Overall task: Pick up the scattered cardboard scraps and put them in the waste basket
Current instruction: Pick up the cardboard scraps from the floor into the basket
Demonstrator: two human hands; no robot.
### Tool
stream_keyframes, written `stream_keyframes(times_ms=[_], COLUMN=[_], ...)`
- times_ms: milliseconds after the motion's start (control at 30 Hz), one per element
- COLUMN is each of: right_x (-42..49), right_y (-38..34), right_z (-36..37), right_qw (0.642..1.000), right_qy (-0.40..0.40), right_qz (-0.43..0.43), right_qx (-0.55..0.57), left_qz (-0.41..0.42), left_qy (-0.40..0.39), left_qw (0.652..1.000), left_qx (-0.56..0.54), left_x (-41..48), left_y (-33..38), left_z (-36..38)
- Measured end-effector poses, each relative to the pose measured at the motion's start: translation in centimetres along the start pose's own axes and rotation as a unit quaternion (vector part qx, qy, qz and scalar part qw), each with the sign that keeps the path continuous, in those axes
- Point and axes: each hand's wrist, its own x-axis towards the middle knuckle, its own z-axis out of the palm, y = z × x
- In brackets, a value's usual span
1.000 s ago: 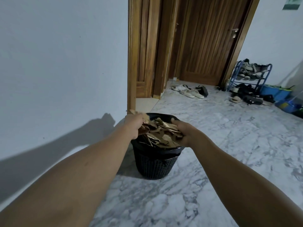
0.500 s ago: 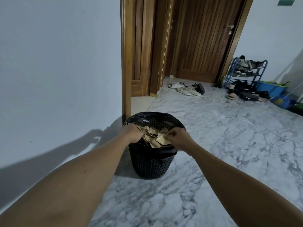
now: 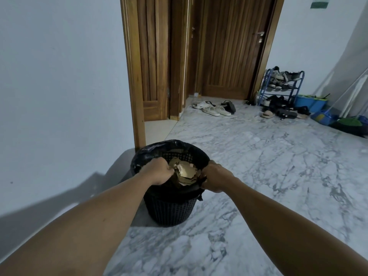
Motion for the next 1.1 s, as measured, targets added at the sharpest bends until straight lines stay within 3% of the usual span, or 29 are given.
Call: stream_keyframes(times_ms=[100,167,233,300,367,467,567,633,767,867,967,1100], right_x=[-0.8,-1.5,-2.4,-2.9,-2.7,-2.6,-2.0,-1.7,-1.2,-2.2,-2.9,-1.1], right_y=[0.2,-0.7,-2.4,-4.8,-7.2,-9.7,-9.3,-7.7,-4.3,-4.0,-6.3,-7.6], right_z=[0.4,1.1,2.2,3.9,5.8,6.3,4.7,3.5,2.5,2.5,4.6,7.1], right_qw=[0.997,0.977,0.920,0.848,0.767,0.709,0.685,0.675,0.708,0.732,0.684,0.595], right_qy=[-0.021,-0.031,-0.032,0.002,0.022,0.010,0.041,0.086,0.111,0.049,-0.049,-0.010], right_qz=[0.029,0.074,0.152,0.225,0.275,0.285,0.260,0.294,0.325,0.351,0.341,0.328], right_qx=[0.064,0.195,0.359,0.480,0.580,0.645,0.679,0.671,0.617,0.581,0.643,0.734], left_qz=[-0.036,-0.080,-0.166,-0.234,-0.240,-0.223,-0.237,-0.270,-0.237,-0.240,-0.224,-0.216], left_qy=[0.121,0.172,0.141,0.085,0.048,0.058,0.053,0.065,0.030,-0.009,0.033,0.083], left_qw=[0.991,0.979,0.973,0.968,0.970,0.973,0.968,0.948,0.947,0.928,0.902,0.885], left_qx=[0.038,0.072,0.076,0.012,-0.001,0.028,-0.063,-0.154,-0.217,-0.286,-0.368,-0.404], left_x=[-0.9,-1.4,-1.9,-2.0,-2.7,-3.4,-2.7,-0.7,-1.3,-1.0,-2.6,-1.4], left_y=[-0.1,-0.2,-1.0,-2.1,-2.4,-2.3,-3.6,-6.0,-5.1,-5.1,-3.2,-3.9], left_z=[-0.7,-1.1,-1.2,-1.2,-1.6,-2.2,-1.7,-0.4,0.6,1.6,0.8,0.7])
